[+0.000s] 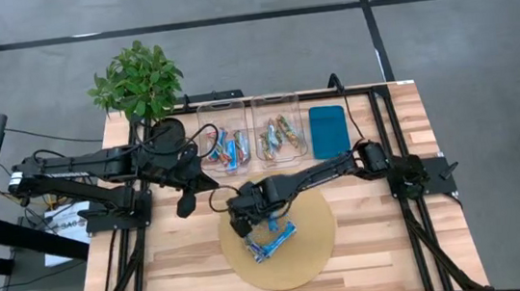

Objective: Pick and place Granola Bars by type
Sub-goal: Put the yellow granola bar into the right transparent bin

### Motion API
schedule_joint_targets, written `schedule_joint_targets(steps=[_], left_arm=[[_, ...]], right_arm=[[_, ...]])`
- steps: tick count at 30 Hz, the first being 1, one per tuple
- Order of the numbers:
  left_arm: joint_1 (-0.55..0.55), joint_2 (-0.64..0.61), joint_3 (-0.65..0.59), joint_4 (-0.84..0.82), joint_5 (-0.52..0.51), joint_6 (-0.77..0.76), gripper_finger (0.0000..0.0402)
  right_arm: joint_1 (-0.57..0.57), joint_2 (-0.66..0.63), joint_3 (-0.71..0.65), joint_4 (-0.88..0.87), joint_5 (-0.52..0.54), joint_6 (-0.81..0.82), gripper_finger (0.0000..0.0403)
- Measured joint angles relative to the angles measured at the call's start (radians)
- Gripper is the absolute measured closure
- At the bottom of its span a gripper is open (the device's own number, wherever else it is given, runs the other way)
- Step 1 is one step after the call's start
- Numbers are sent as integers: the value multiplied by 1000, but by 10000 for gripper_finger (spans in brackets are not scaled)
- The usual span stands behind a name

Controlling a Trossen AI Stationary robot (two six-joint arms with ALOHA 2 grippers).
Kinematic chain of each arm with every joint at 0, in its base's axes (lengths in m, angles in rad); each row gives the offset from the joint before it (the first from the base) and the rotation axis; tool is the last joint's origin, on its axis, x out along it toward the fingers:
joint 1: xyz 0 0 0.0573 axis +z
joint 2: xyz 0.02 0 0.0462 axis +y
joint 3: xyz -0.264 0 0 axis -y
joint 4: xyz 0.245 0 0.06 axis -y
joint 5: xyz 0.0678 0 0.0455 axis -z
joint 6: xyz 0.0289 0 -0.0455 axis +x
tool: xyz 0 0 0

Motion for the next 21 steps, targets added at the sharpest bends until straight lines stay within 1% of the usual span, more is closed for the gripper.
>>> schedule_joint_targets(steps=[6,13,15,17,21], left_arm=[[0,0,0,-1,0,0,386],[2,0,1,21,-19,-9,386],[2,0,2,28,-34,-19,386],[0,0,-1,12,-25,-27,386],[0,-1,0,44,-27,-39,386]], right_arm=[[-61,0,178,-222,141,-125,394],[-167,0,362,-562,315,-270,387],[-201,-4,379,-629,349,-309,387],[-242,-25,357,-635,362,-343,390],[-316,-45,353,-633,366,-434,393]])
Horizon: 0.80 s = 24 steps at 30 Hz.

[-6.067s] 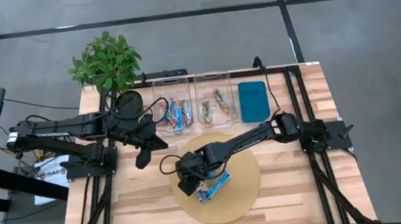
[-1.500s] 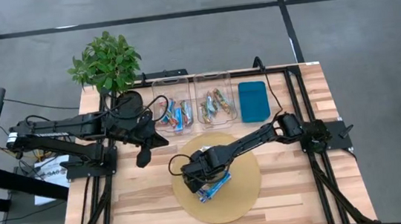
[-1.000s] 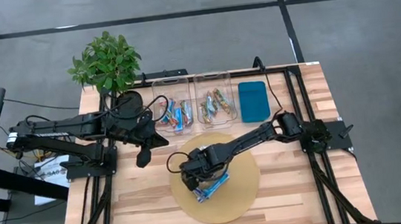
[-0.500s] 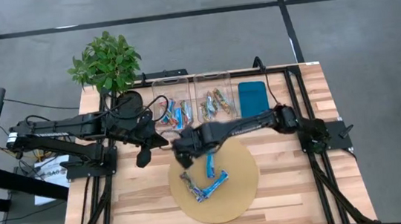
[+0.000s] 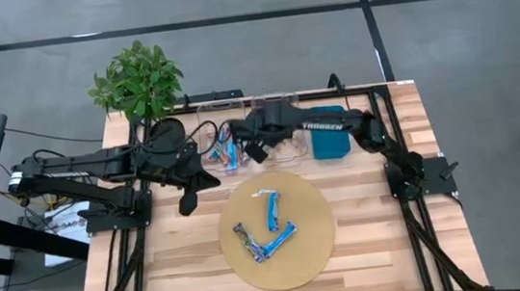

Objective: Pick and place Granola Bars by type
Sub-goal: Put the yellow granola bar into the right transparent bin, then put the bottom right blue granola bar into the blue bin

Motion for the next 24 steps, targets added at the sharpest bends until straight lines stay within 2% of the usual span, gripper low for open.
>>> schedule_joint_targets(steps=[5,9,18,24], left_arm=[[-1,1,0,3,-28,-24,386],[1,1,0,10,-35,-52,386],[1,1,0,11,-60,-69,386],[1,1,0,11,-60,-93,386]], right_arm=[[-72,0,-1,0,-8,-85,382],[-120,0,-1,-1,-18,-123,357],[-170,0,-1,0,-70,-250,259],[-106,-45,-3,45,-86,-377,200]])
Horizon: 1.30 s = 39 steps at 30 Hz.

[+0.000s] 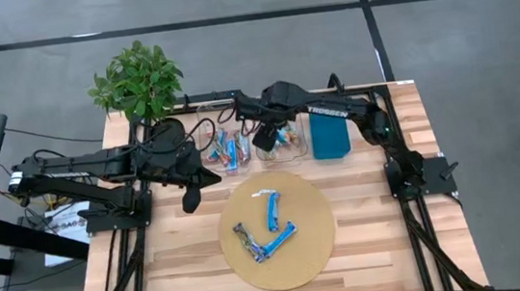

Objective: Pick and place Granola Bars by type
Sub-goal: Put the bottom right blue granola bar into the blue bin

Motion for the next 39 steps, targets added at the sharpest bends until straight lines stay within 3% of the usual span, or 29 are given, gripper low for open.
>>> schedule_joint_targets(steps=[4,7,14,18,22,29,39], left_arm=[[0,0,0,1,0,-18,386],[0,3,0,9,0,-18,386],[0,3,0,22,0,-35,386],[-1,21,0,60,1,-36,386],[-1,65,1,68,3,-69,386],[-15,156,1,114,10,-159,386],[-90,287,0,130,4,-364,386]], right_arm=[[88,-88,-31,80,0,-2,184],[162,-187,-157,173,-7,-35,182],[276,-549,-715,513,-215,-37,187],[319,-763,-1049,717,-292,91,188],[393,-887,-1244,834,-315,172,188],[535,-863,-1308,848,-320,24,187],[585,-714,-1309,929,-318,-234,192]])
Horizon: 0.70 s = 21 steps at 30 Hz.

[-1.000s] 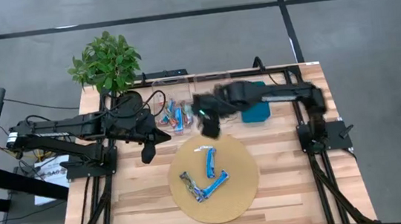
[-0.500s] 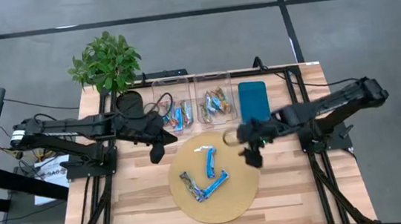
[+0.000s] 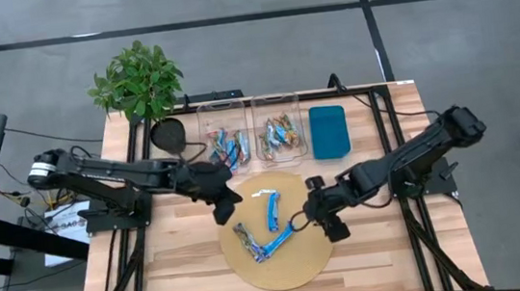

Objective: Pick and place Granola Bars by type
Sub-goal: Put the bottom right blue granola bar into the blue bin

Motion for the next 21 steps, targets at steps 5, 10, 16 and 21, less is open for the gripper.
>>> schedule_joint_targets(steps=[5,10,16,21], left_arm=[[-26,13,0,-4,-53,-76,386],[-30,1,1,-1,-73,-129,386],[-30,3,1,-1,-55,-168,386],[-35,3,2,15,-54,-174,386]], right_arm=[[-6,104,0,80,-23,-184,198],[-16,213,27,150,-24,-288,203],[-22,323,104,147,-23,-343,212],[-28,363,162,160,-23,-361,222]])
